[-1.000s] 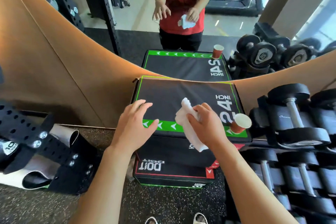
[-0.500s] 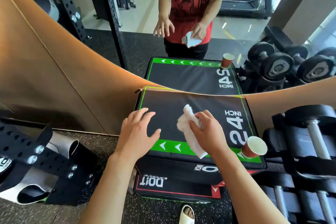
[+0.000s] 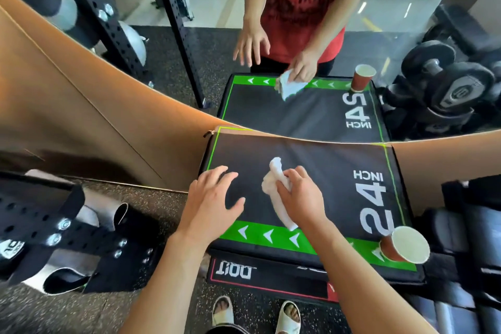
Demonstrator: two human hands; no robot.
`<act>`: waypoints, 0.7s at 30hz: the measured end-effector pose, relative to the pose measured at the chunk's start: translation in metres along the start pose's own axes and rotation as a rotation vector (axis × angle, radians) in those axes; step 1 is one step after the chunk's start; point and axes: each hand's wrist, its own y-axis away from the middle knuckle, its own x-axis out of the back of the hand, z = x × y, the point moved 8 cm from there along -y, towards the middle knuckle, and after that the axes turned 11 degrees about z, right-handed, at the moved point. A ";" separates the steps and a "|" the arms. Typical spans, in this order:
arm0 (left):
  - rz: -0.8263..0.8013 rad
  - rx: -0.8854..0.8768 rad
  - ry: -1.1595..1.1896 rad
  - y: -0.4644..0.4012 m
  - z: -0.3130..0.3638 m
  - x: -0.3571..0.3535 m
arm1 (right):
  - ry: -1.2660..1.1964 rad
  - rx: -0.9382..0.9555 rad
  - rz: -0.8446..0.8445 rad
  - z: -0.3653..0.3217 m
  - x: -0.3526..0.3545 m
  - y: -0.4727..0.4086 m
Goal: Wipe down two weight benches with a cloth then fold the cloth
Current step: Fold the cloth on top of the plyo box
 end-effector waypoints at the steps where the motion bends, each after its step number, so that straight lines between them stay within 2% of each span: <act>1: -0.011 -0.009 0.006 -0.002 -0.002 -0.005 | 0.008 -0.010 -0.007 0.004 -0.009 0.001; 7: -0.104 -0.083 0.030 -0.020 -0.018 -0.040 | 0.095 -0.097 -0.122 0.033 -0.060 0.022; 11: -0.178 -0.166 0.061 -0.025 -0.017 -0.066 | 0.075 -0.161 -0.137 0.033 -0.064 0.026; 21: -0.339 -0.330 0.081 -0.035 0.009 -0.123 | 0.062 -0.218 0.005 0.055 -0.017 0.042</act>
